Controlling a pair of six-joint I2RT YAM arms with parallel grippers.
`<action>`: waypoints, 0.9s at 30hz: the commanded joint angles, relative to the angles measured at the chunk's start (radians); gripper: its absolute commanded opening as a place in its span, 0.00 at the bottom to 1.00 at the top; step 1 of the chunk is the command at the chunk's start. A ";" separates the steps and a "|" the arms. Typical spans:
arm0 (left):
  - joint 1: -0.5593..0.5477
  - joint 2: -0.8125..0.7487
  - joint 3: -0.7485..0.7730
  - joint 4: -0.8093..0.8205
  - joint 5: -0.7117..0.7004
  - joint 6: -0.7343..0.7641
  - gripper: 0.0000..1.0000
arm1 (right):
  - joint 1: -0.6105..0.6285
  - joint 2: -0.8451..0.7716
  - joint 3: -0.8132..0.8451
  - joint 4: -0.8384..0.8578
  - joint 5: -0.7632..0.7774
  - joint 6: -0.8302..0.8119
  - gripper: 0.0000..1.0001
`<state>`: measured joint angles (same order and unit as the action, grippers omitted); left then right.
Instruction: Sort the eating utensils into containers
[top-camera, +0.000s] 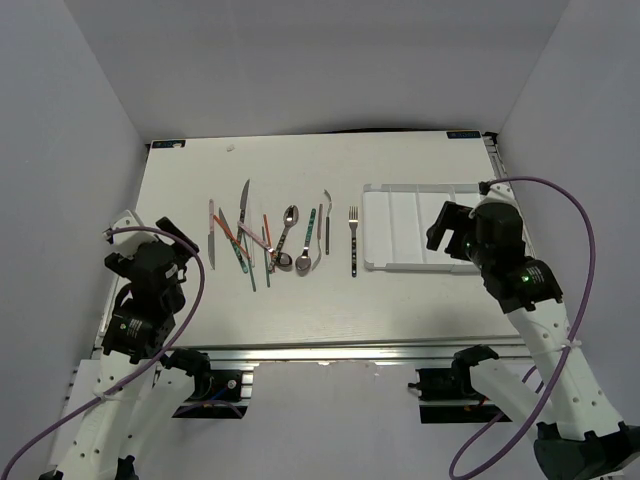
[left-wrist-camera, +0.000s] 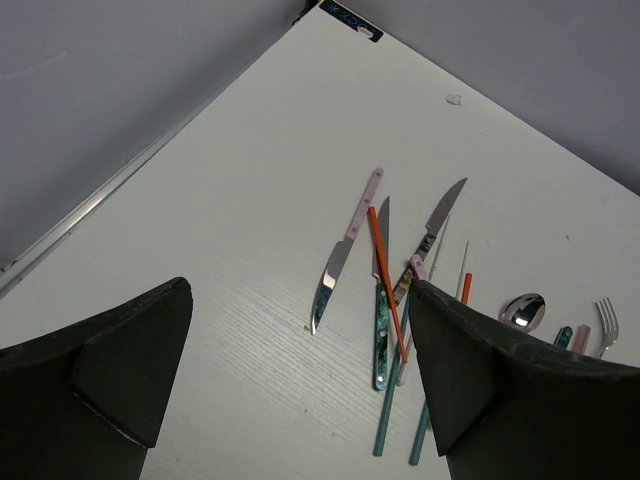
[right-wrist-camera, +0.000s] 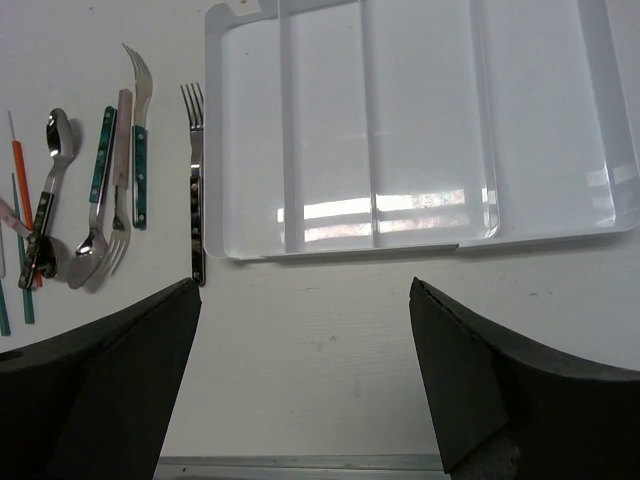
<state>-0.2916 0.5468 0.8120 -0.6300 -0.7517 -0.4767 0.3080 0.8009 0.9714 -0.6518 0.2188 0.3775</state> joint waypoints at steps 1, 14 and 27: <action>0.005 -0.001 -0.002 -0.025 -0.038 -0.022 0.98 | -0.003 0.006 0.029 0.009 0.028 -0.011 0.89; 0.016 0.010 -0.002 -0.036 -0.063 -0.031 0.98 | 0.262 0.248 0.055 0.201 -0.070 0.141 0.89; 0.017 0.068 -0.007 -0.028 -0.009 -0.017 0.98 | 0.620 0.915 0.497 -0.062 0.450 0.359 0.74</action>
<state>-0.2813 0.5941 0.8066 -0.6563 -0.7799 -0.5041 0.9314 1.6752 1.4273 -0.6212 0.5297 0.6754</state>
